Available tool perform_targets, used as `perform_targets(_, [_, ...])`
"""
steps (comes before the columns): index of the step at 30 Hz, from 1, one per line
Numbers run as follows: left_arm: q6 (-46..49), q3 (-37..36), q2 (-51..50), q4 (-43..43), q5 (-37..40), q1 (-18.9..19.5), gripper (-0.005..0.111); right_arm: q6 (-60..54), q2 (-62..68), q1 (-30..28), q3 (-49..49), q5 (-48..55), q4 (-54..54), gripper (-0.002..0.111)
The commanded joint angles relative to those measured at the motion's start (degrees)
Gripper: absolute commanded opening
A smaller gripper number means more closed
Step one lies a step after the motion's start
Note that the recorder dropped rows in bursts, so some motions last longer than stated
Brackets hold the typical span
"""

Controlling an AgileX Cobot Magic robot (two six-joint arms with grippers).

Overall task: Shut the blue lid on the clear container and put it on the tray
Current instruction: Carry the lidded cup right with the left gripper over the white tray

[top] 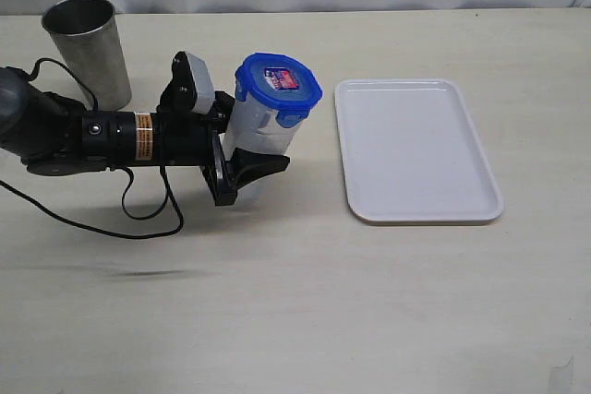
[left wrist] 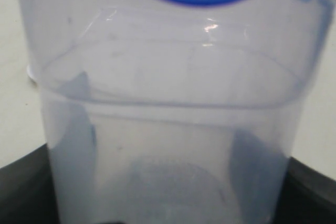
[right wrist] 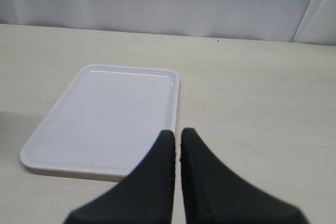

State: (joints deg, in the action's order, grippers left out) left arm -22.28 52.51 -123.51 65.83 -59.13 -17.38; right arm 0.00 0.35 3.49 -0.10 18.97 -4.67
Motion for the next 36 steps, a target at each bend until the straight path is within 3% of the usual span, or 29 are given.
perform_targets(1, [-0.01,0.26,0.53,-1.06,-2.49,0.08,0.000,0.00,-0.35,-0.33,0.10,0.71,-0.08,0.004])
perform_targets(24, [2.53,0.26,0.53,-5.06,-6.39,-0.36,0.000,0.00,-0.35,-0.22,0.10,0.73,-0.08,0.004])
perform_targets(36, [17.29,0.72,0.53,-21.52,-7.44,-7.41,0.000,0.00,-0.35,-0.22,0.10,0.63,-0.08,0.004])
